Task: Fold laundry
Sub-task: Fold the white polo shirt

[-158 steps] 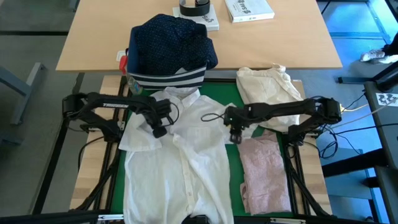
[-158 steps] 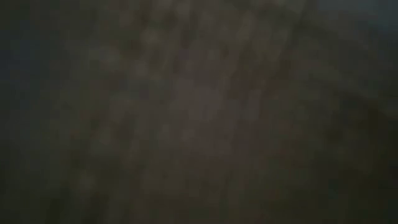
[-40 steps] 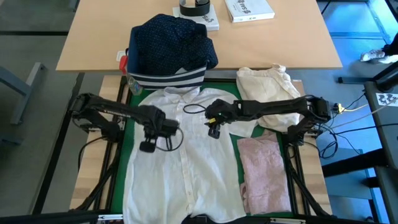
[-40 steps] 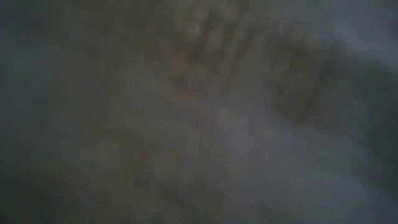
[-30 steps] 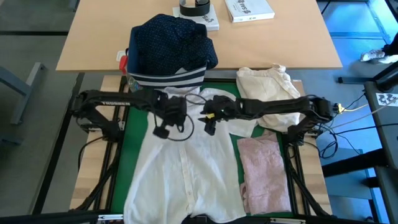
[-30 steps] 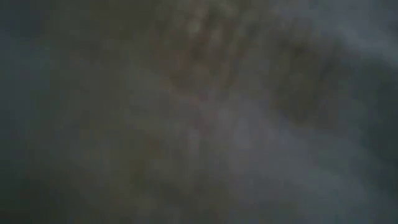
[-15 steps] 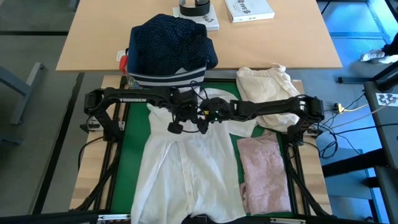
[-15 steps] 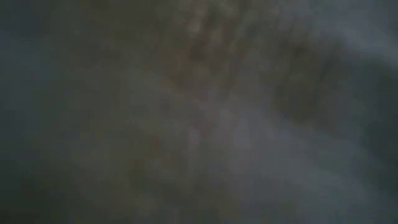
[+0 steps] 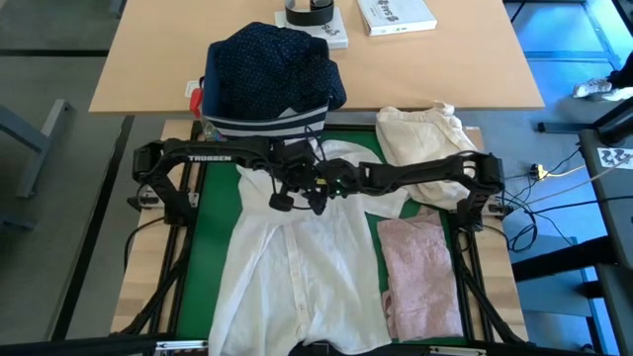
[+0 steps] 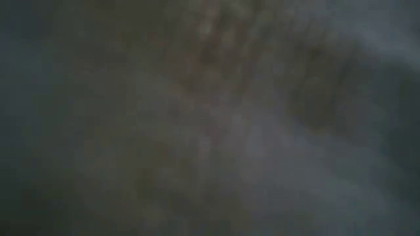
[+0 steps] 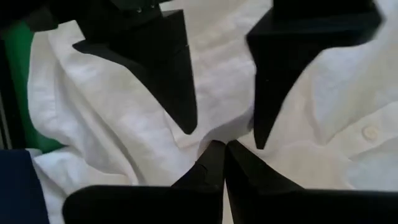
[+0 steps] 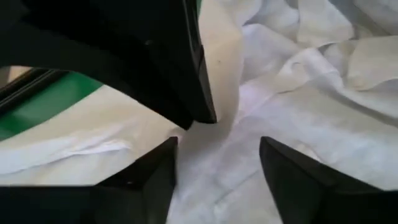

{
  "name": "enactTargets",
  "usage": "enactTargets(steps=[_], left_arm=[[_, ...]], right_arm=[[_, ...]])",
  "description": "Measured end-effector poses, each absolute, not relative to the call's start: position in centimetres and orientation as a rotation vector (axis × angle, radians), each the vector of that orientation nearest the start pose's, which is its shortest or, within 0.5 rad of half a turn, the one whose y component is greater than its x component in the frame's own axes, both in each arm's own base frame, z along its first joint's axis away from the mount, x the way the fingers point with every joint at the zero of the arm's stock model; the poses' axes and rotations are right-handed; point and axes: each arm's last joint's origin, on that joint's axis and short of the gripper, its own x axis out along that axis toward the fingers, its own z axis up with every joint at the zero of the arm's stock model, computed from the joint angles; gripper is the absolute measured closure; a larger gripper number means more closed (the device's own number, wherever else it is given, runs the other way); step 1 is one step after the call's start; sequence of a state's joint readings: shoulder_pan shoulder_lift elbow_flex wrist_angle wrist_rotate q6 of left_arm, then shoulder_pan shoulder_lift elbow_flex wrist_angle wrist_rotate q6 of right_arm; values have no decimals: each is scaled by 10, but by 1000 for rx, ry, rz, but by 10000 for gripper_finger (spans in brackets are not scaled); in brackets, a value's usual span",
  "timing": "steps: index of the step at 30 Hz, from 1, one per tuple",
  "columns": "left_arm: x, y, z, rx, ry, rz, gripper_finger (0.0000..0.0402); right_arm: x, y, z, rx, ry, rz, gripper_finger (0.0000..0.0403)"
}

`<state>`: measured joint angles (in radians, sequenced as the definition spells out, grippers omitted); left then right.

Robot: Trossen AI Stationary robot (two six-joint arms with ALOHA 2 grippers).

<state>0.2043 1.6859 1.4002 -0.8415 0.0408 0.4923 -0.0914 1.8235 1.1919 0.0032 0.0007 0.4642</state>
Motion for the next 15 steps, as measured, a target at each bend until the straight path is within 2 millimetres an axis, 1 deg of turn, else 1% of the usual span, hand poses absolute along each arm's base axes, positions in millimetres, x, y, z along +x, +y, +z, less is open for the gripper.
enactTargets(steps=[3,7,8,9,11,13,15], left_arm=[[339,69,270,305,1088,-125,401],[340,68,271,282,1082,-117,401],[341,66,271,277,1078,-112,399],[341,66,271,274,1080,-109,395],[341,64,271,260,1081,-99,378],[336,63,274,237,1117,-73,355],[332,60,286,198,1141,-38,329]], right_arm=[[395,-36,202,454,625,-225,246],[395,-36,202,427,627,-216,363],[395,-36,203,427,624,-212,383],[395,-36,203,425,624,-210,390],[395,-36,202,426,631,-212,384],[395,-36,202,425,638,-213,383],[394,-36,202,426,640,-213,394]])
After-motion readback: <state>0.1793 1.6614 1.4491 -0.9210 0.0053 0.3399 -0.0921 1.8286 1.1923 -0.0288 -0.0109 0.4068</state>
